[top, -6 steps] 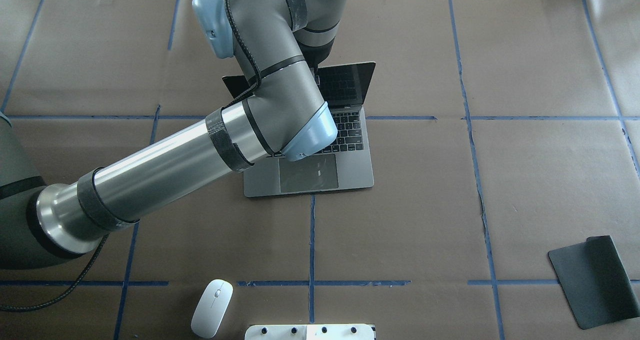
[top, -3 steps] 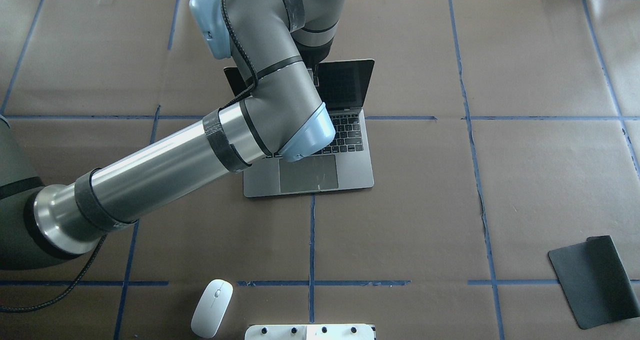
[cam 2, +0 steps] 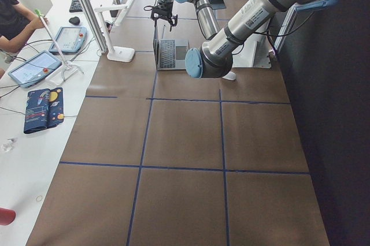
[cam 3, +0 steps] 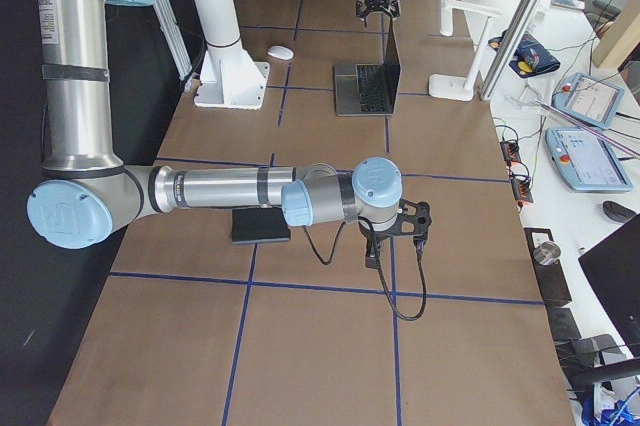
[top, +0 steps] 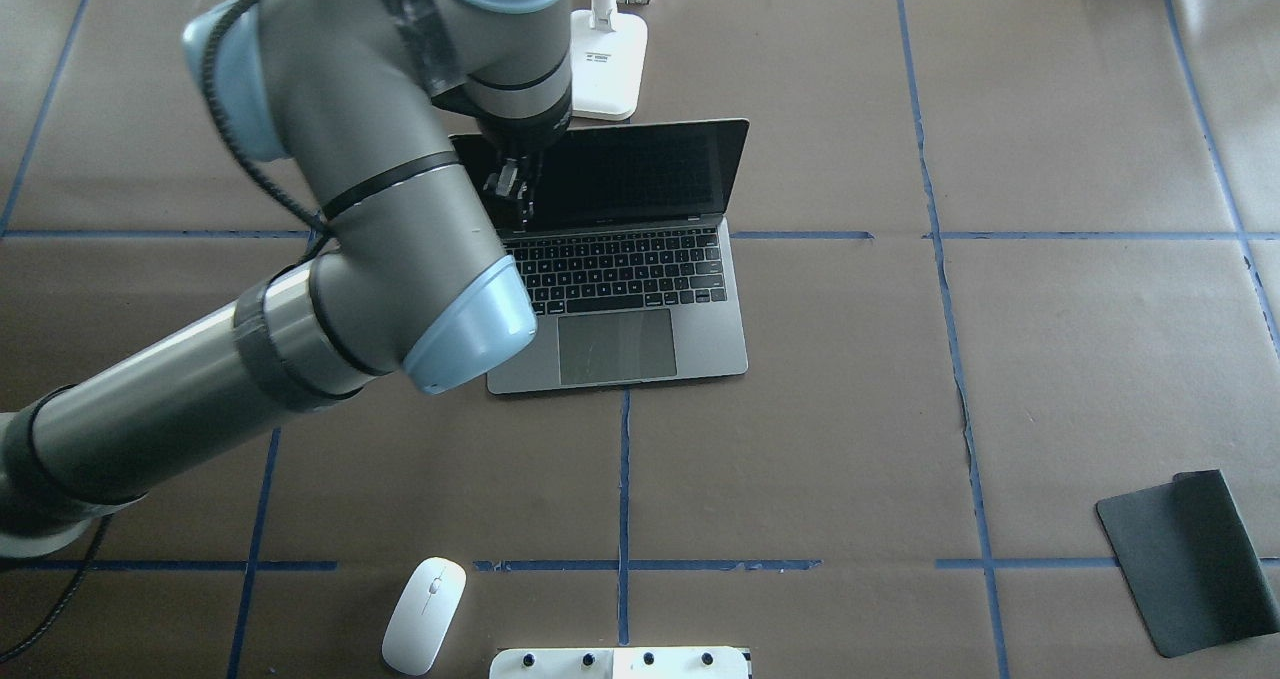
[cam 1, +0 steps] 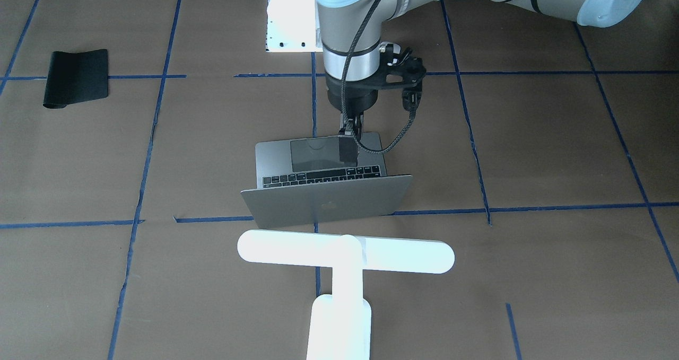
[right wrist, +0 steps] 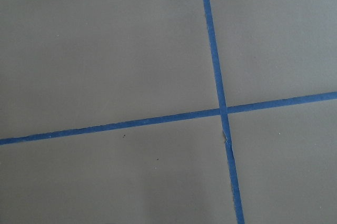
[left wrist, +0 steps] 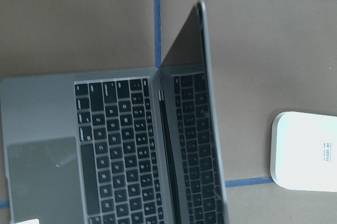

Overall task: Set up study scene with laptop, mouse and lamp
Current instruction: 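Release the laptop and draw the left gripper back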

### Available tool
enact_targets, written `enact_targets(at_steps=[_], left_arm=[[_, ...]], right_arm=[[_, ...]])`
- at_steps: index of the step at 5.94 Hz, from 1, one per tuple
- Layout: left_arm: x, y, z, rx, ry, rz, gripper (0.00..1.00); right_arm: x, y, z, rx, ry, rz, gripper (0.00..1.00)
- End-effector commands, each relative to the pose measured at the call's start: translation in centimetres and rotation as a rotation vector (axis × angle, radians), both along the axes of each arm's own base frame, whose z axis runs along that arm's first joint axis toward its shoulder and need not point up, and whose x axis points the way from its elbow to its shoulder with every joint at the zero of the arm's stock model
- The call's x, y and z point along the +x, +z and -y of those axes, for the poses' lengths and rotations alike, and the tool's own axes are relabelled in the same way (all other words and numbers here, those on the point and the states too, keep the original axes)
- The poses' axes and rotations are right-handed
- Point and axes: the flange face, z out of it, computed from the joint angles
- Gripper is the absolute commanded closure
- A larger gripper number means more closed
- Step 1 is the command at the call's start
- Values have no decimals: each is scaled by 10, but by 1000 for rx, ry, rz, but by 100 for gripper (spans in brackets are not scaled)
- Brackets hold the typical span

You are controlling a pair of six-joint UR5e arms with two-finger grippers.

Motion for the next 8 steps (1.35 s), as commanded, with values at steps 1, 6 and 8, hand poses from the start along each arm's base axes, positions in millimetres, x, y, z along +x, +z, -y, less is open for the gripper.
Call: enact_targets(at_steps=[1, 6, 8], left_arm=[[-65, 39, -50, 171, 198, -9, 0], [-123, 83, -120, 404, 414, 17, 0], [-120, 82, -122, 409, 418, 15, 0]], right_arm=[[-11, -10, 0, -1, -2, -6, 0], [-167, -109, -120, -49, -30, -71, 0], [-177, -71, -191, -36, -60, -38, 0]])
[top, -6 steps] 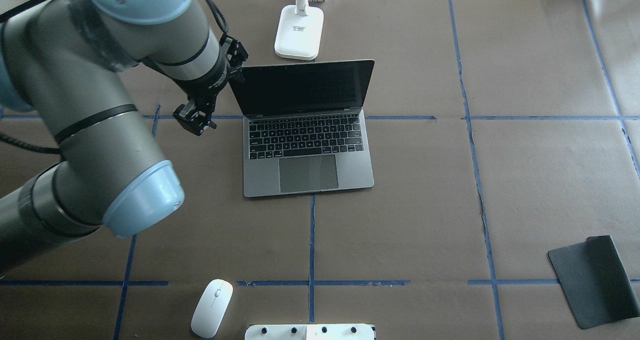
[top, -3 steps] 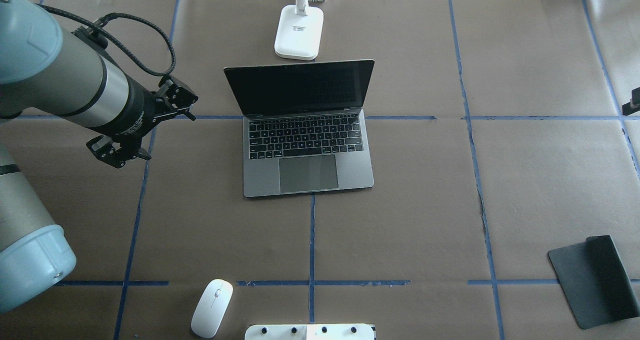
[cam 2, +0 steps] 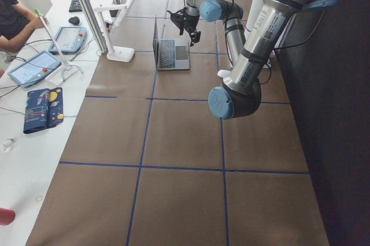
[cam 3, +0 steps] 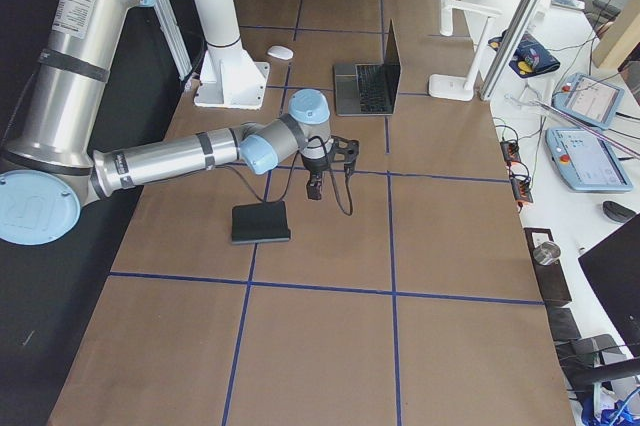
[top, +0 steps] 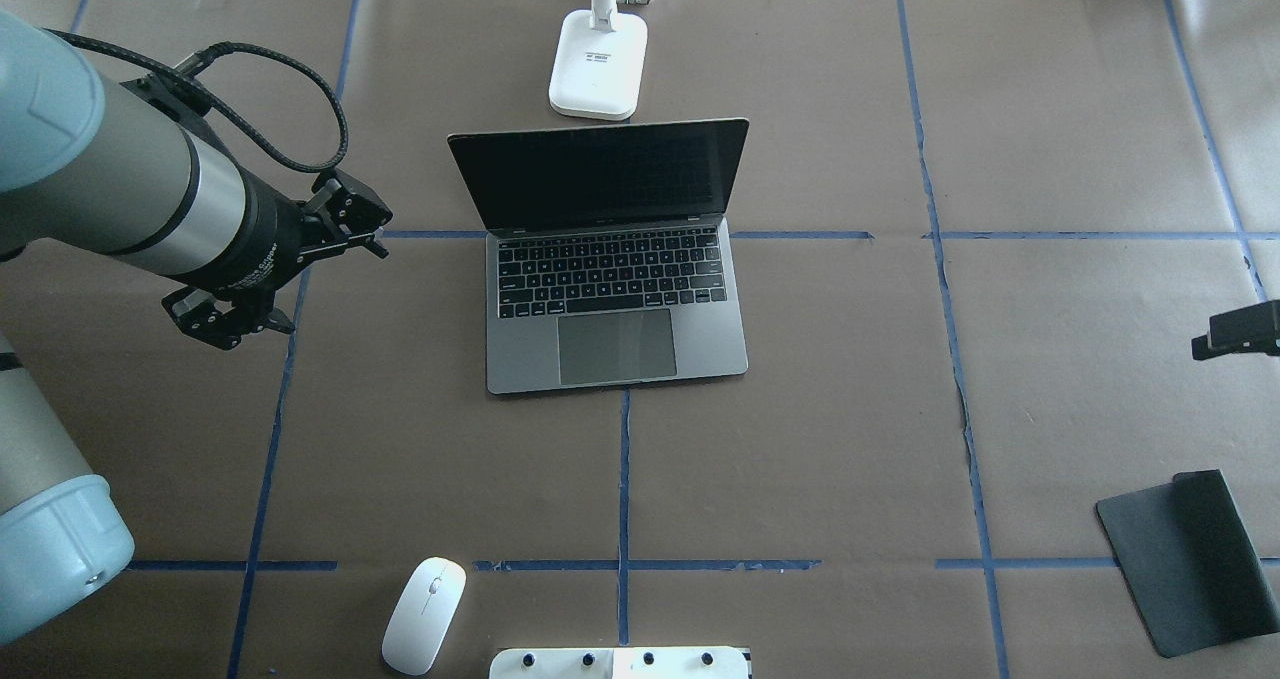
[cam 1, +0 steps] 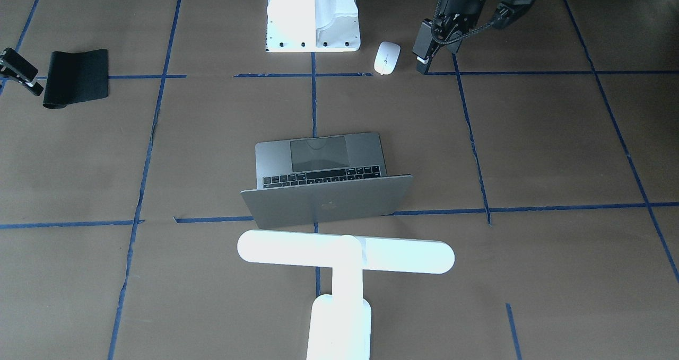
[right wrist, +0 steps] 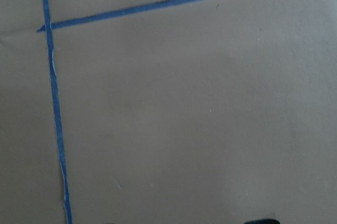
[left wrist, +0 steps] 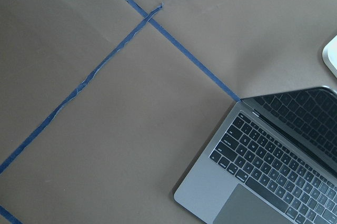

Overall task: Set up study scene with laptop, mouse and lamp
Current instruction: 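Release the laptop and draw the left gripper back, then grasp the black mouse pad edge with the right gripper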

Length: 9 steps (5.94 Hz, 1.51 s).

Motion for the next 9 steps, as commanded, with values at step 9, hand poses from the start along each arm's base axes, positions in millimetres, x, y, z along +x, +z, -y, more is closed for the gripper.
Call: enact_targets(at_steps=[9], left_arm=[[32, -1, -25, -6, 73, -3, 0]], right_arm=[[-51, 159, -122, -5, -327, -98, 1]])
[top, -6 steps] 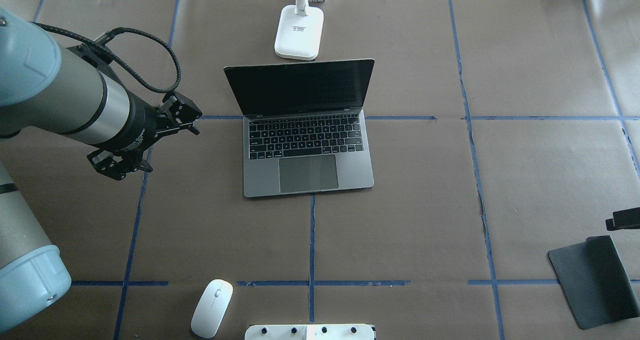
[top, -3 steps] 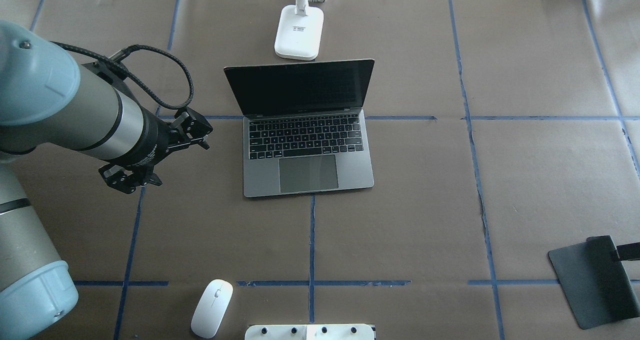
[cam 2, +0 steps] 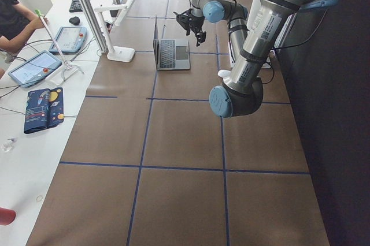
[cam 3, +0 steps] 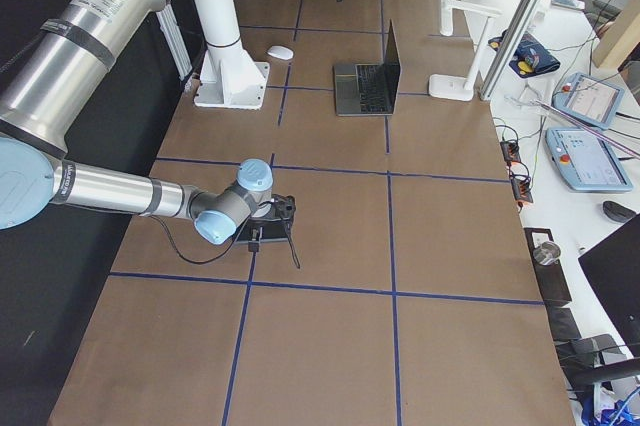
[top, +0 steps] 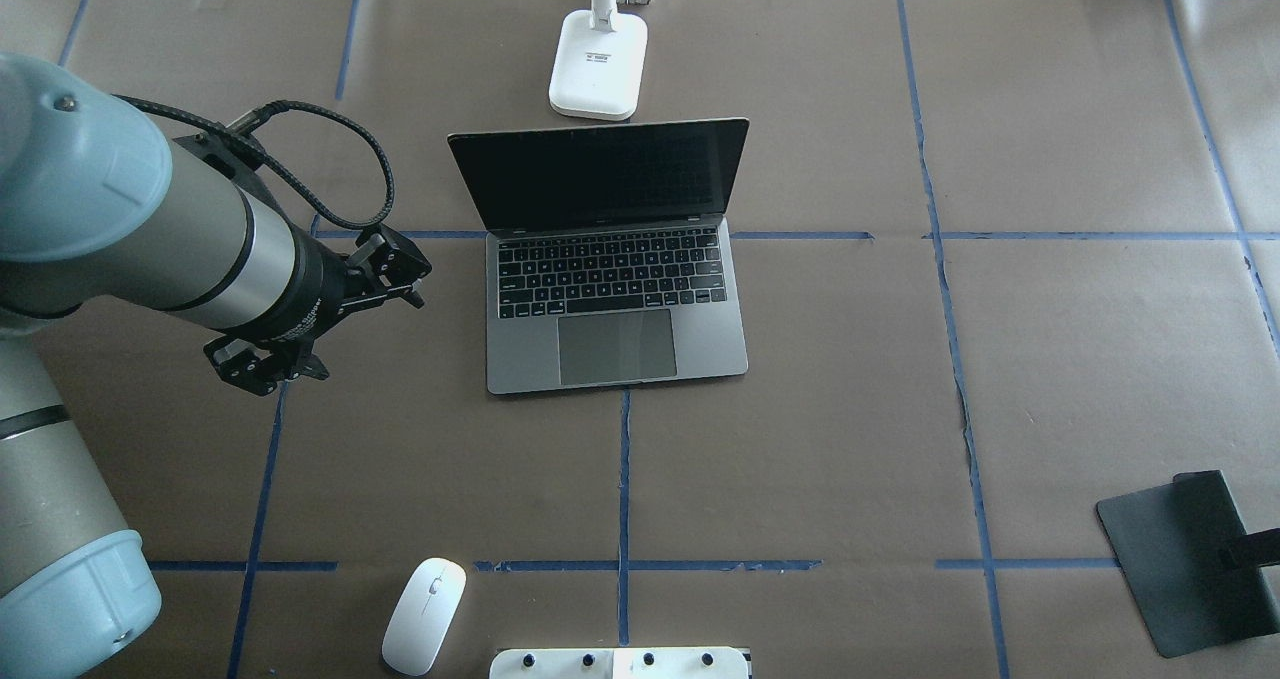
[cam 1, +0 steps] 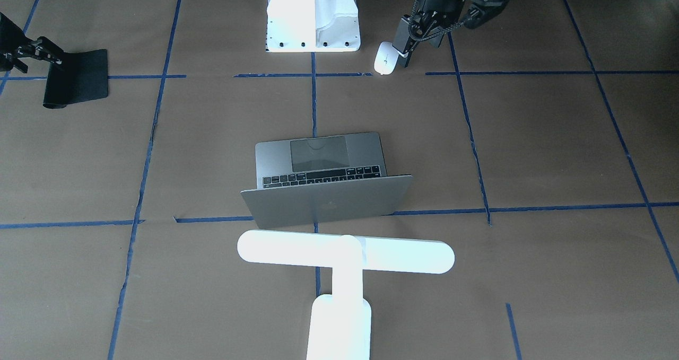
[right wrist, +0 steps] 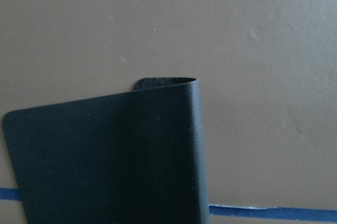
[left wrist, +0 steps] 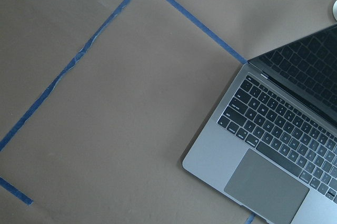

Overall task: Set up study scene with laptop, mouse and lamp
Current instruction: 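Grasp the black mouse pad edge with the right gripper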

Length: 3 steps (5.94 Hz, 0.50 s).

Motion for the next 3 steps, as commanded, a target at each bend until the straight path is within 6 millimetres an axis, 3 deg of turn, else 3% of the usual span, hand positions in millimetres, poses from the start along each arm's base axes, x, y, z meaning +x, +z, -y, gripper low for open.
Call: enact_targets(at_steps=[1, 2, 3], left_arm=[[2, 3, -2, 0, 9, 6, 0], [2, 4, -2, 0, 11, 8, 0], [4, 6, -2, -3, 12, 12, 0]], right_arm=[[-12, 14, -7, -4, -44, -23, 1], [-13, 14, -8, -3, -51, -23, 3], [-16, 14, -9, -4, -60, -23, 15]])
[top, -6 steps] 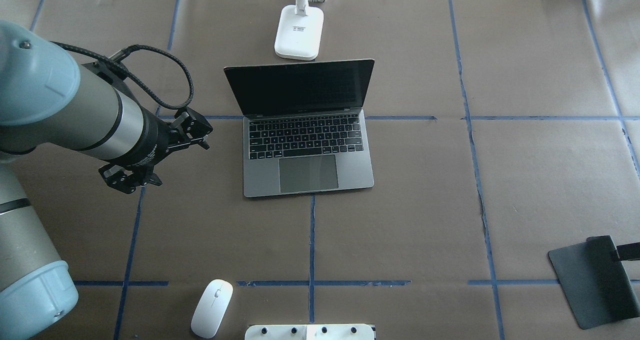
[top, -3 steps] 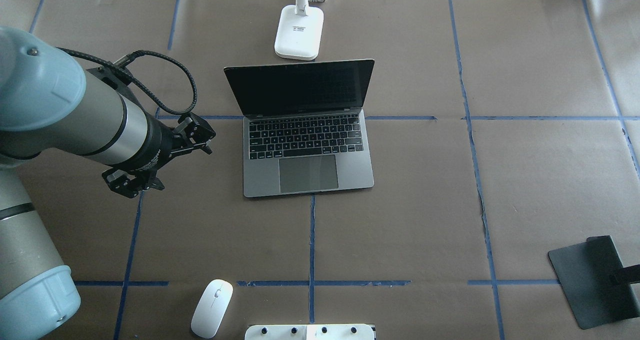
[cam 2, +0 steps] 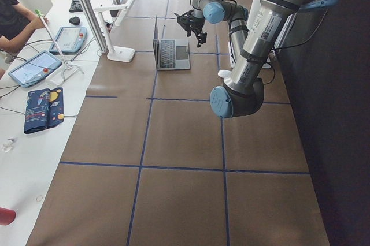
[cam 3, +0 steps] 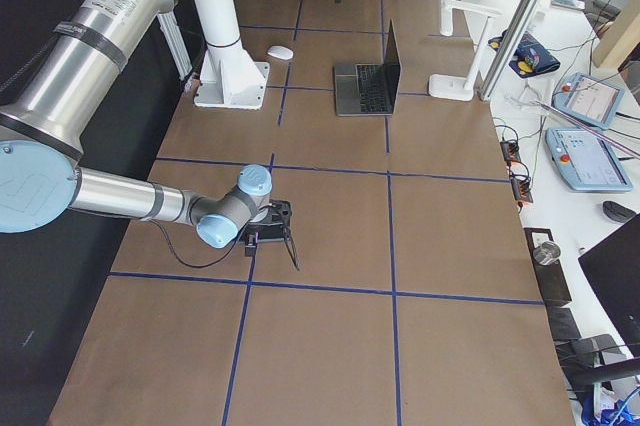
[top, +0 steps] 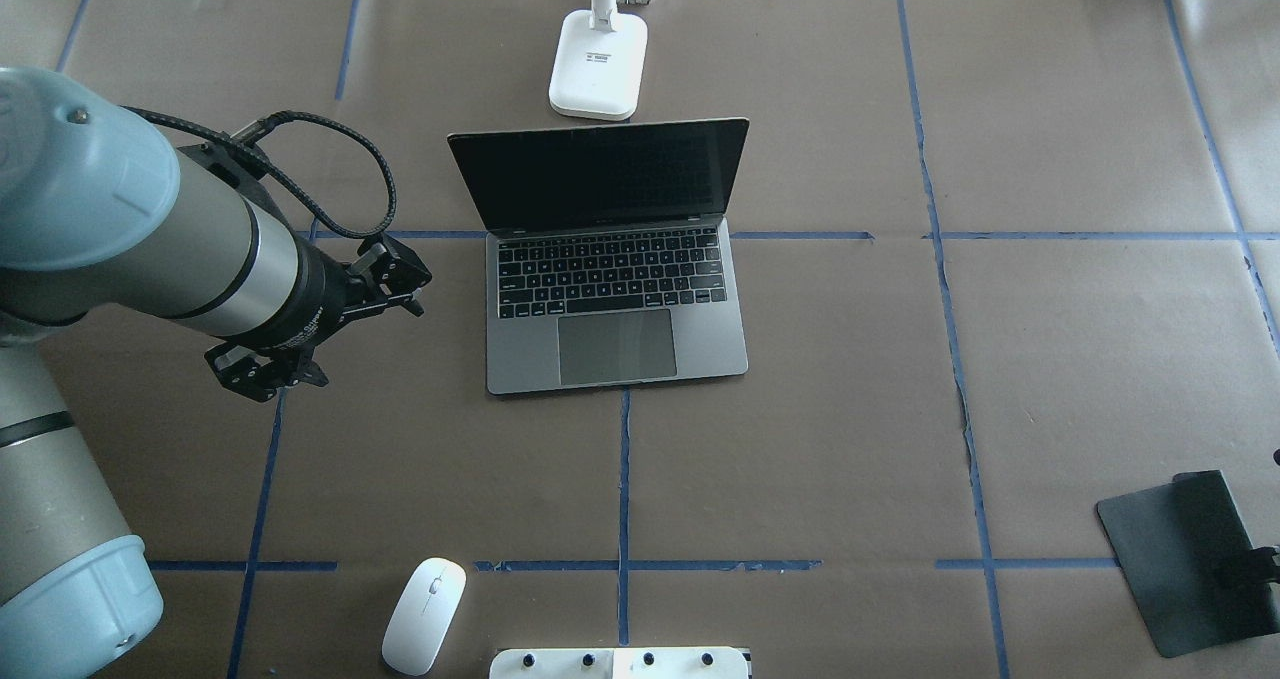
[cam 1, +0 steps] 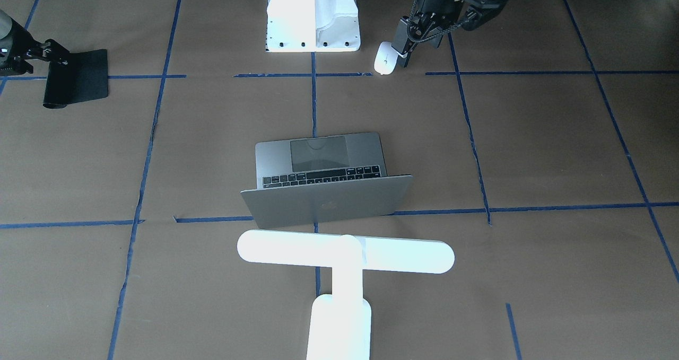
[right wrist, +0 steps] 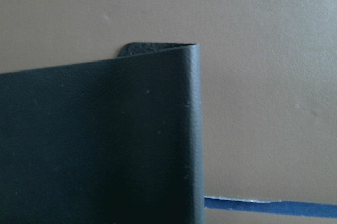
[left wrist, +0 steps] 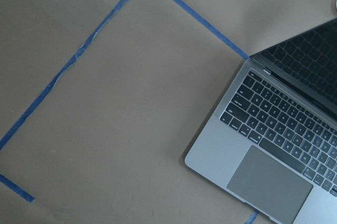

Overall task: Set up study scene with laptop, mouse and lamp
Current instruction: 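Grasp the black mouse pad edge with the right gripper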

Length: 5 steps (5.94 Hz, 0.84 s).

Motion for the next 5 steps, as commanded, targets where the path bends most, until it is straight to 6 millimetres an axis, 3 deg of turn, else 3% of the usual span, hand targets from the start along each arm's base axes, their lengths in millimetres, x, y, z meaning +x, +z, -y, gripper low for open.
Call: enact_targets(at_steps=[1, 3, 5], left_arm=[[1, 2, 0, -1, 2, 5, 0], [2, 3, 0, 0, 3, 9, 0], [2, 2, 0, 1, 4, 9, 0]], right_arm=[[-6, -1, 0, -2, -9, 7, 36], [-10, 3, 3, -1, -8, 5, 77], [-10, -2, 5, 9, -7, 17, 96]])
